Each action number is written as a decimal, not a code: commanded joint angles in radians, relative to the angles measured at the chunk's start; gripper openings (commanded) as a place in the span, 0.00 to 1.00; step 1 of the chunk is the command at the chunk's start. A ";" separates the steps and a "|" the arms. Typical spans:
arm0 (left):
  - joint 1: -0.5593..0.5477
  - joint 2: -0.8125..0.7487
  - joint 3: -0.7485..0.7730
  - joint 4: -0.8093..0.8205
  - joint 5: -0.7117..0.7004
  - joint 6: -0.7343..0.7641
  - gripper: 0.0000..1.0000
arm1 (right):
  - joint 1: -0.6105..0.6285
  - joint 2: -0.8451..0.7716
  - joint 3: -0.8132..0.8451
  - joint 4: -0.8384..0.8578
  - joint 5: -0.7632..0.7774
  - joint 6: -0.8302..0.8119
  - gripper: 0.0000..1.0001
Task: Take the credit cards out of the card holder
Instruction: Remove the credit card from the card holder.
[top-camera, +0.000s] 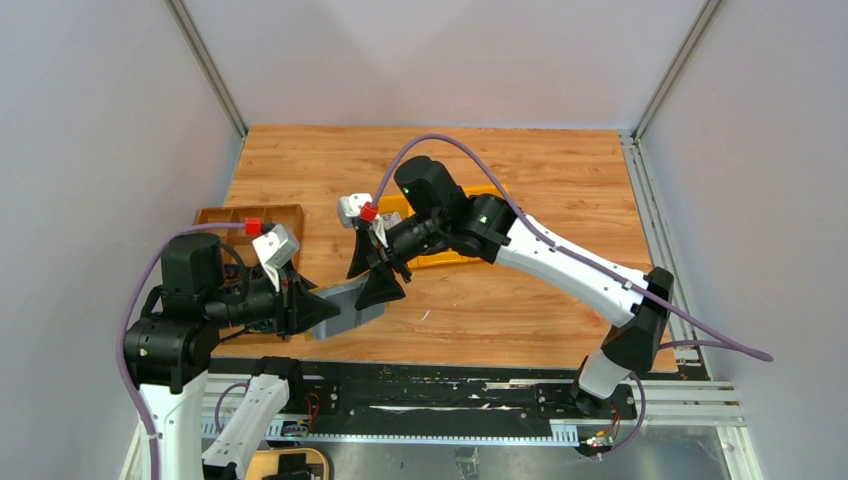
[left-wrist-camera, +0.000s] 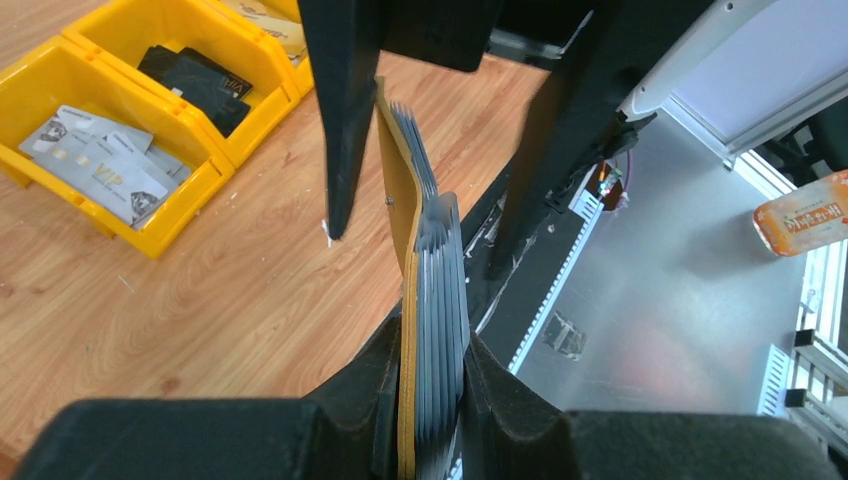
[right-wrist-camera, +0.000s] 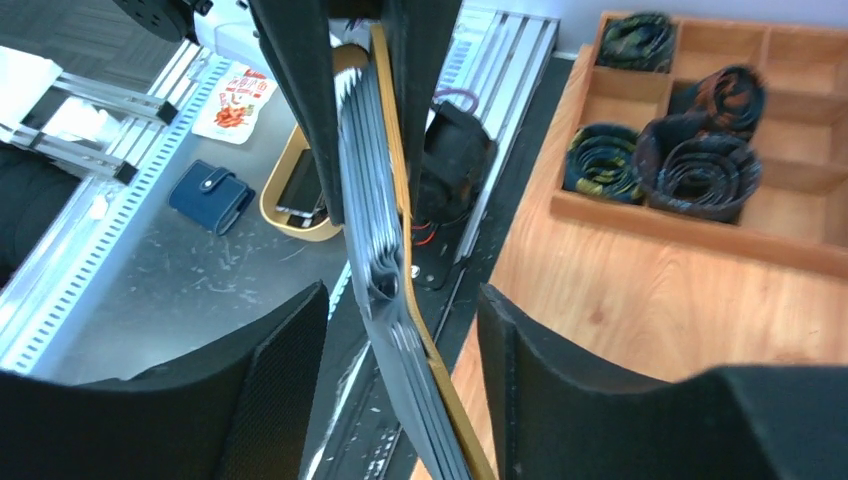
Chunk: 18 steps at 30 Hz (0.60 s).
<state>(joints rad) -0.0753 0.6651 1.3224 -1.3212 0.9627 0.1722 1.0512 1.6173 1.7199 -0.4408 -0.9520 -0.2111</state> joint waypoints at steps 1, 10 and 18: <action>-0.007 -0.017 0.037 -0.053 0.091 0.154 0.00 | 0.004 0.022 0.040 -0.139 -0.054 -0.053 0.51; -0.007 0.004 0.094 -0.055 0.041 0.213 0.00 | 0.004 0.005 0.024 -0.158 -0.018 -0.006 0.08; -0.007 -0.025 0.074 -0.053 0.046 0.199 0.54 | 0.003 -0.060 -0.041 0.050 0.080 0.147 0.00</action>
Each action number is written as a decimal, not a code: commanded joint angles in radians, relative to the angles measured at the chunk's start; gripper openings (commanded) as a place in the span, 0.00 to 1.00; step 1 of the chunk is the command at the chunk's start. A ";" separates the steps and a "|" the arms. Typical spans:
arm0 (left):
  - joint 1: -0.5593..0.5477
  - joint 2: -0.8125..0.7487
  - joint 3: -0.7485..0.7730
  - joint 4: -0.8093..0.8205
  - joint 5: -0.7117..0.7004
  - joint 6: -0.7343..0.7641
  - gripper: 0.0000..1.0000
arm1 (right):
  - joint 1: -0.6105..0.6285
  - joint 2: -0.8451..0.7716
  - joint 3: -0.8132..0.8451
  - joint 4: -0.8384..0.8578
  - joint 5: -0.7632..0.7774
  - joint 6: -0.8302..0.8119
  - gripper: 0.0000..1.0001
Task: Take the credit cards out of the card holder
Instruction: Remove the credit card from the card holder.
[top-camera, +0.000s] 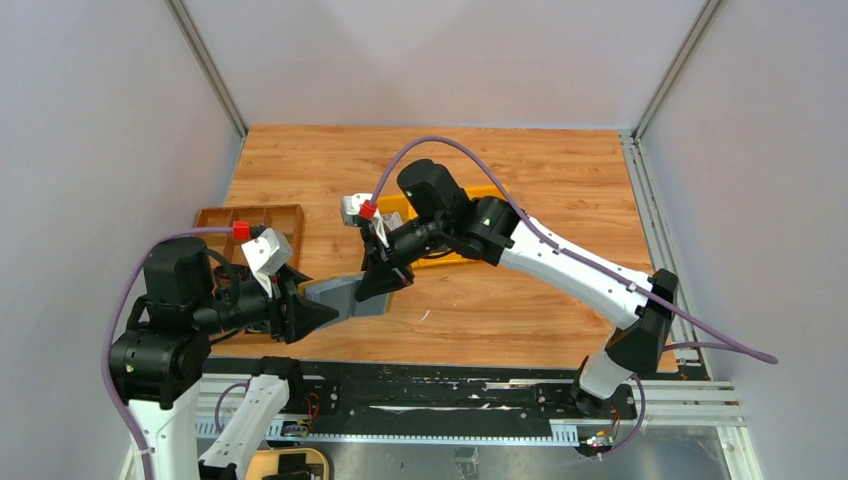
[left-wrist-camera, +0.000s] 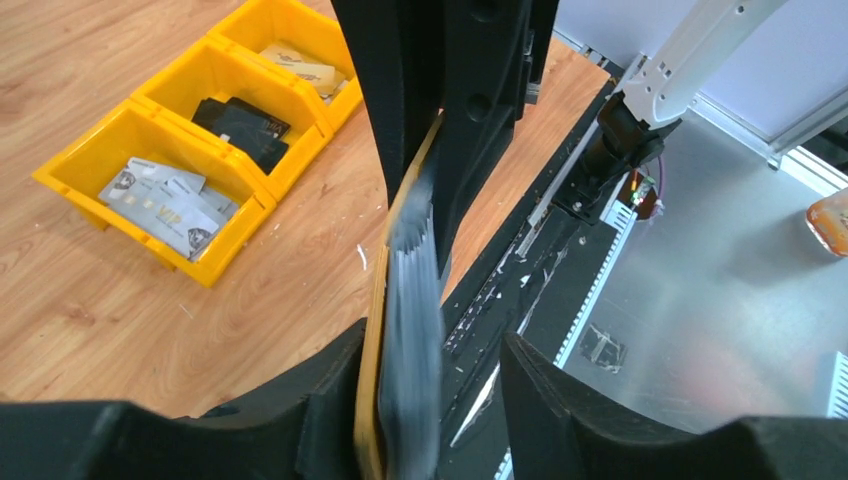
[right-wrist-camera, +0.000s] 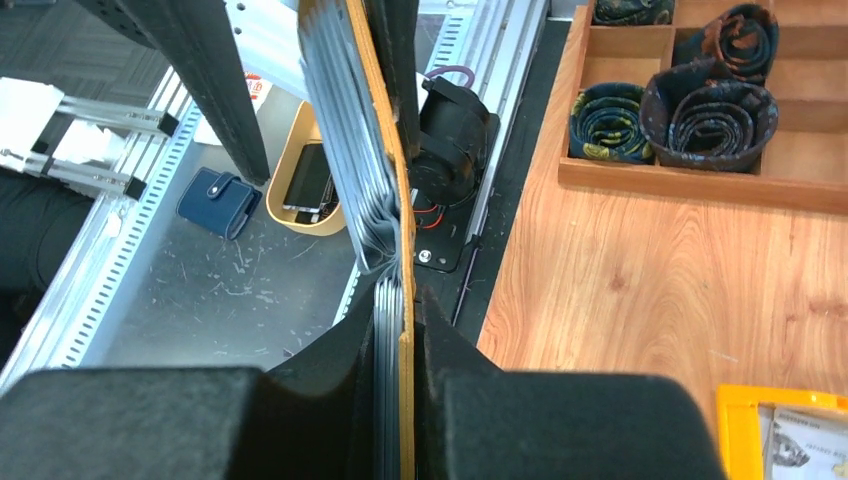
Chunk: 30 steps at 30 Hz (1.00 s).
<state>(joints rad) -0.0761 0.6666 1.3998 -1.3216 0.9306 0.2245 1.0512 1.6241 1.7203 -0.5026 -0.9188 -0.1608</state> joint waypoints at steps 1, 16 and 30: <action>-0.007 -0.035 -0.008 -0.053 0.062 0.149 0.55 | 0.003 -0.083 -0.063 0.133 0.045 0.107 0.00; -0.011 -0.067 -0.004 -0.053 0.103 0.158 0.44 | -0.001 -0.141 -0.106 0.127 0.037 0.120 0.00; -0.030 -0.059 0.008 -0.053 0.120 0.179 0.41 | -0.010 -0.131 -0.077 0.078 0.031 0.094 0.00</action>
<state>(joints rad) -0.0959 0.6098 1.3907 -1.3109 0.9791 0.2356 1.0508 1.5154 1.6192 -0.4305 -0.8715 -0.0536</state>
